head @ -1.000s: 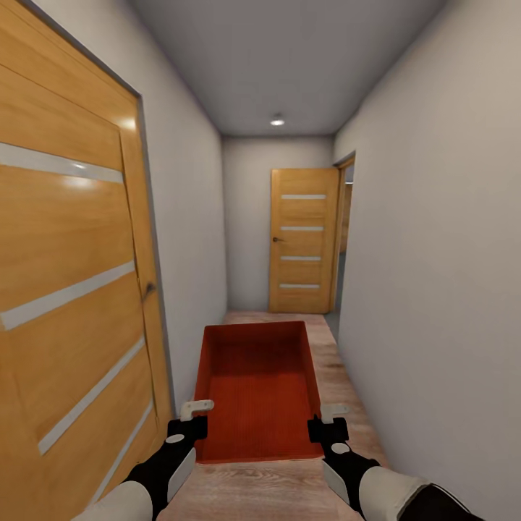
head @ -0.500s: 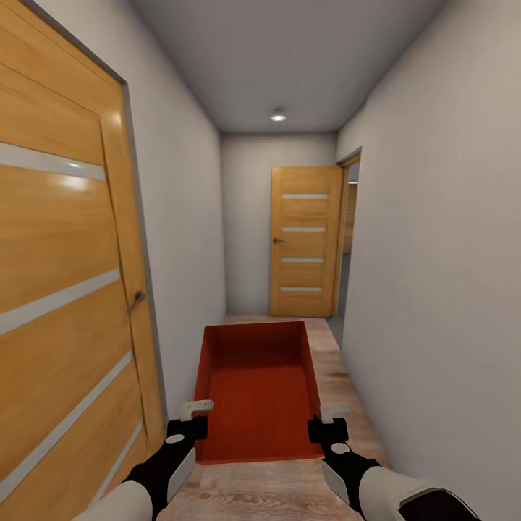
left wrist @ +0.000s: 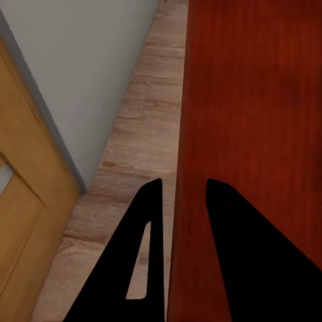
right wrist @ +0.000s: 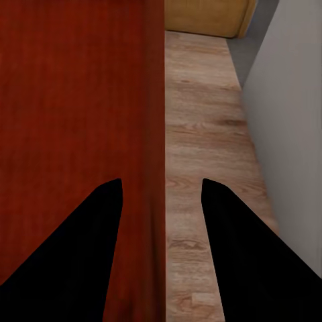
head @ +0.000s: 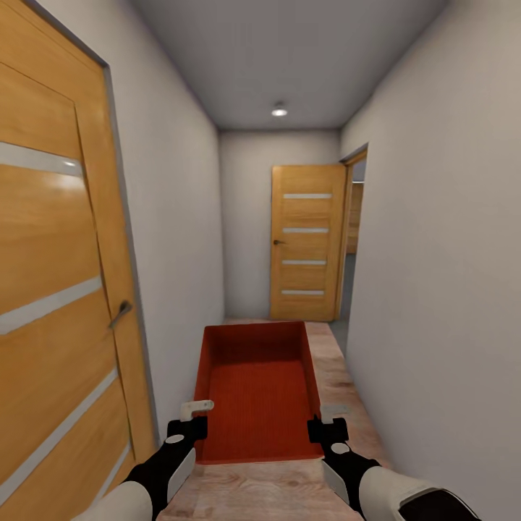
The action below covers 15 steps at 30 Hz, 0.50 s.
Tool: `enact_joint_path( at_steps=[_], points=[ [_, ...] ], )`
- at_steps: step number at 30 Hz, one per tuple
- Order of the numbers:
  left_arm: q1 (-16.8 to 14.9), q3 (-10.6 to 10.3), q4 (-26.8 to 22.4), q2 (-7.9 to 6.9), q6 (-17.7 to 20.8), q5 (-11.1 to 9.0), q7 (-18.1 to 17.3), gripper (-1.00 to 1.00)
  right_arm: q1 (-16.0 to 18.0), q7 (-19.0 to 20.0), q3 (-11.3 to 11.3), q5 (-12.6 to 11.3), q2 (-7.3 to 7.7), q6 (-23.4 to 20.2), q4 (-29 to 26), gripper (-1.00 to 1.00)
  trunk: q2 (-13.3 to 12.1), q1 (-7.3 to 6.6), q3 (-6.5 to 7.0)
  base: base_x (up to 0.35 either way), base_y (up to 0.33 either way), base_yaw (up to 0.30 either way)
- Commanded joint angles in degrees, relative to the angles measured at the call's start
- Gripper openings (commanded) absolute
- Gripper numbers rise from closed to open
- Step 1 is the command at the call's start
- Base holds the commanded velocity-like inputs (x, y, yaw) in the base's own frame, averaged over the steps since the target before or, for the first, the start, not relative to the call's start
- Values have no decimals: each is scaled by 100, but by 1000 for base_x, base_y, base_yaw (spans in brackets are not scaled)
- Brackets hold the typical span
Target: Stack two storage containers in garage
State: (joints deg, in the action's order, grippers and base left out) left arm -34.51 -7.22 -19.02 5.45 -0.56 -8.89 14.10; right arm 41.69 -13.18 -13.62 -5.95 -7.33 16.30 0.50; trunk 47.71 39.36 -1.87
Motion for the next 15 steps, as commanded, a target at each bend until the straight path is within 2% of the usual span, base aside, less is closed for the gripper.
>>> enact_joint_path(
  at_steps=[1,15],
  points=[
    [-3,27,12,-132,-5,-60,114,-100,6,11,87,120,-5,206,-15,-100,8,5,-10,321,0,0],
    [-3,27,13,-150,-5,-60,110,-100,6,17,87,119,-5,207,-15,-100,8,5,-10,322,0,0]
  ],
)
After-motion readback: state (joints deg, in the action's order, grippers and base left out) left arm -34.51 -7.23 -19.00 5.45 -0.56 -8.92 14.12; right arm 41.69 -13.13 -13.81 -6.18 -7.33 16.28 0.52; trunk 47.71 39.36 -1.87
